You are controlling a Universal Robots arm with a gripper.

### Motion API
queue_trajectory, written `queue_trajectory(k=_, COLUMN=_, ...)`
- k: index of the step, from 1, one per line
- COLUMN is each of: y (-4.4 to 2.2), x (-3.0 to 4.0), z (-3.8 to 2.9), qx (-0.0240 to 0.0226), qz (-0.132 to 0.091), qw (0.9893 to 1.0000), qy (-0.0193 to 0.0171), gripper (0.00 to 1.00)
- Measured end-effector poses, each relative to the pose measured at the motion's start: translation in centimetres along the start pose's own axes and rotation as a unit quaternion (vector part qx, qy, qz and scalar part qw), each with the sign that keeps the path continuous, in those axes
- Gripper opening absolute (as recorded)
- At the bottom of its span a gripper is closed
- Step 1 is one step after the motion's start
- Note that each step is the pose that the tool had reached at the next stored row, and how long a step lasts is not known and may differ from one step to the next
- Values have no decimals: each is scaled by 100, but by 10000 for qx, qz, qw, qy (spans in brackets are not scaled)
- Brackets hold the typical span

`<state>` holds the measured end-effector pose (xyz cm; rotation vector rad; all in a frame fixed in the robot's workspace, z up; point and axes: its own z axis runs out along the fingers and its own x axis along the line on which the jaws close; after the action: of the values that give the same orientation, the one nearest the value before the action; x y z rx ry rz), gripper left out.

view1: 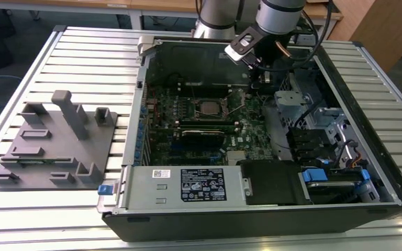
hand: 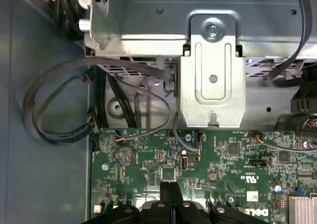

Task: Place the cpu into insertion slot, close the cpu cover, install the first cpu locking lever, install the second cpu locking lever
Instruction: 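Close the cpu cover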

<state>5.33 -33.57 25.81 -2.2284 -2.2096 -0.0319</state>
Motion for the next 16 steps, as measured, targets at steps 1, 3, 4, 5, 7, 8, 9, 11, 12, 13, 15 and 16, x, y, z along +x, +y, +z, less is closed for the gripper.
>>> queue_trajectory(k=1, y=0, x=0, z=0, qx=0, qz=1, qw=10000, qy=0, gripper=10)
queue_trajectory(k=3, y=1, x=0, z=0, qx=0, qz=1, qw=10000, qy=0, gripper=10)
queue_trajectory(k=4, y=1, x=0, z=3, qx=0, qz=0, qw=10000, qy=0, gripper=10)
queue_trajectory(k=5, y=1, x=-1, z=9, qx=0, qz=0, qw=10000, qy=1, gripper=10)
queue_trajectory(k=7, y=1, x=-1, z=26, qx=0, qz=0, qw=10000, qy=0, gripper=10)
queue_trajectory(k=8, y=1, x=-1, z=38, qx=0, qz=0, qw=10000, qy=0, gripper=10)
queue_trajectory(k=9, y=1, x=-1, z=50, qx=0, qz=0, qw=10000, qy=0, gripper=10)
queue_trajectory(k=11, y=0, x=-1, z=76, qx=0, qz=0, qw=10000, qy=-2, gripper=10)
queue_trajectory(k=12, y=0, x=-2, z=90, qx=0, qz=0, qw=10000, qy=-3, gripper=10)
queue_trajectory(k=13, y=0, x=-2, z=102, qx=0, qz=0, qw=10000, qy=-4, gripper=10)
queue_trajectory(k=15, y=0, x=-2, z=121, qx=0, qz=0, qw=10000, qy=-6, gripper=10)
queue_trajectory(k=16, y=0, x=-2, z=127, qx=0, qz=0, qw=10000, qy=-8, gripper=10)
